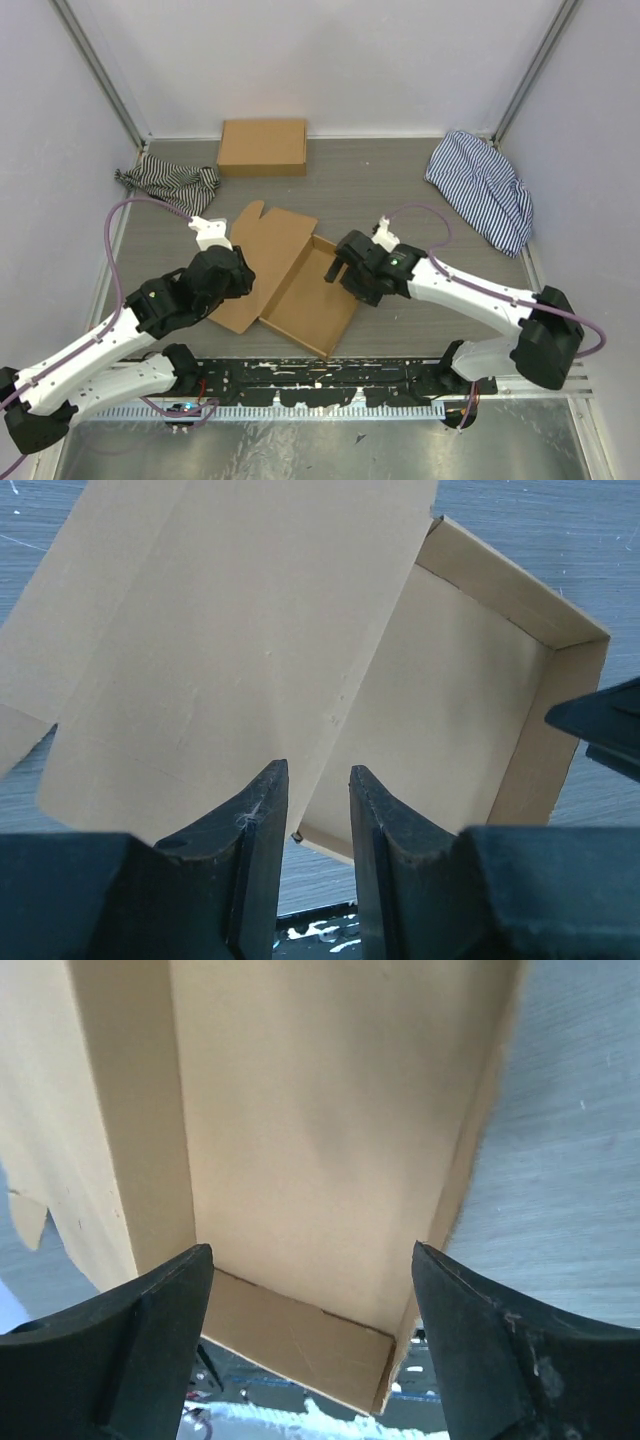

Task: Fold the paper box

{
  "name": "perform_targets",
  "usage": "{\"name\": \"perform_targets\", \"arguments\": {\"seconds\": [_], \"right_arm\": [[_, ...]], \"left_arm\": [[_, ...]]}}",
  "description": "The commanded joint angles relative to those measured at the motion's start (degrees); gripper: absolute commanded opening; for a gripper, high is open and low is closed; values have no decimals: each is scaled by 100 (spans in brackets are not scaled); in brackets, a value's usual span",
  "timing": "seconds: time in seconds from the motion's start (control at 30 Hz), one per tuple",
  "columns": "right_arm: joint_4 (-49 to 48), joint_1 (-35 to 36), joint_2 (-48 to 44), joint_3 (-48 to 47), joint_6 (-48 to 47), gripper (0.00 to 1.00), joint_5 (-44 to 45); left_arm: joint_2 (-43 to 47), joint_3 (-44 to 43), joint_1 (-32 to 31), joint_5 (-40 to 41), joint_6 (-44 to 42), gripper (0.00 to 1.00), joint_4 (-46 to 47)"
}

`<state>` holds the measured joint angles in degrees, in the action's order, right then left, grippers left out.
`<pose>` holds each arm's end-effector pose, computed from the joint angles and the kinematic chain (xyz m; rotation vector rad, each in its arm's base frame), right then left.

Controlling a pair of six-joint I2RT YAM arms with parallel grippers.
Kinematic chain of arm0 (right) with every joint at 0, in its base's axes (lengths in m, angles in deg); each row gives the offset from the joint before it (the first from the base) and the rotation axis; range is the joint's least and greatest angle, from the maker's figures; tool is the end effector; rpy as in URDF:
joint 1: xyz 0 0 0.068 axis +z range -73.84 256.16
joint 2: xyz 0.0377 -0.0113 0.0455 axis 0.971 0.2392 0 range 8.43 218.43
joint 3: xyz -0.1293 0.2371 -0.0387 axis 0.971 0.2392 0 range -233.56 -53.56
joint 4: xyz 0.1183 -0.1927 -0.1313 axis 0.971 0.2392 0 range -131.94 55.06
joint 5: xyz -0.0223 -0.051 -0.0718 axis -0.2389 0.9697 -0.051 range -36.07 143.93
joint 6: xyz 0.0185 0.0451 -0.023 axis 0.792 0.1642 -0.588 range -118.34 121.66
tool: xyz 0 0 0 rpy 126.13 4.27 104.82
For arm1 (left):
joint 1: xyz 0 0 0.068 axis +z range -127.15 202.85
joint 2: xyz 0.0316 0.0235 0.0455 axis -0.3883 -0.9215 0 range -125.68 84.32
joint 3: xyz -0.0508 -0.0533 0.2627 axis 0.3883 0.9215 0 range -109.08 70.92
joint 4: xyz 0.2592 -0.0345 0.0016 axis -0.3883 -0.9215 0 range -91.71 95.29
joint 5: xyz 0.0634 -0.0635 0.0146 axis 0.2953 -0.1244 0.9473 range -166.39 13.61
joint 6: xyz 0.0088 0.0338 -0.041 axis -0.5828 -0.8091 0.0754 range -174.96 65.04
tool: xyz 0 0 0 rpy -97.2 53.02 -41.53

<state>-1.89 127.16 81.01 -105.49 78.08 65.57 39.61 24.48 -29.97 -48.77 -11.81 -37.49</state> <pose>0.1595 0.1856 0.2402 0.6620 2.6097 0.5091 0.1069 -0.1136 0.2973 -0.0600 2.2174 -0.3829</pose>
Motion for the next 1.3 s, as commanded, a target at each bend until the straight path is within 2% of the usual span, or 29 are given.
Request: {"name": "perform_targets", "arguments": {"seconds": [0.0,0.1,0.17,0.23,0.3,0.43,0.57,0.7,0.83,1.03,1.13,1.2,1.27], "right_arm": [[538,72,592,-1290,-1312,85,1313],[591,-86,947,-1936,-3254,83,2418],[234,-376,1097,-2178,-4475,82,2602],[-75,-890,1295,-2376,-5468,78,1971],[-396,-1455,1484,-2486,-6136,77,863],[-653,-2080,1911,-2595,-6889,72,-1104],[-632,-1775,2292,-2601,-7452,67,-1892],[-683,-1378,2416,-2509,-7620,66,-1563],[-713,-1351,2667,-2463,-7538,65,-1282],[-740,-1352,3256,-2476,-7400,57,-780],[-898,-1348,3406,-2444,-7375,55,-946],[-915,-1347,3500,-2474,-7288,45,-1104],[-887,-1348,3570,-2511,-7049,27,-1000]], "left_arm": [[-95,-263,-18,-158,44,38,-28],[-95,-189,-18,-240,29,38,-13],[-65,-119,-20,-235,33,38,-3],[-28,-58,-18,-216,58,38,2],[2,5,-18,-176,97,38,-6],[43,80,-19,-151,152,38,-39],[25,158,-20,-174,158,38,10],[-64,204,-18,-184,134,38,103],[-230,210,-18,-242,93,38,220],[-372,153,-19,-288,36,37,217],[-342,163,-18,-248,39,37,206],[-321,171,-18,-232,35,37,209],[-301,171,-18,-197,35,37,184]]}}
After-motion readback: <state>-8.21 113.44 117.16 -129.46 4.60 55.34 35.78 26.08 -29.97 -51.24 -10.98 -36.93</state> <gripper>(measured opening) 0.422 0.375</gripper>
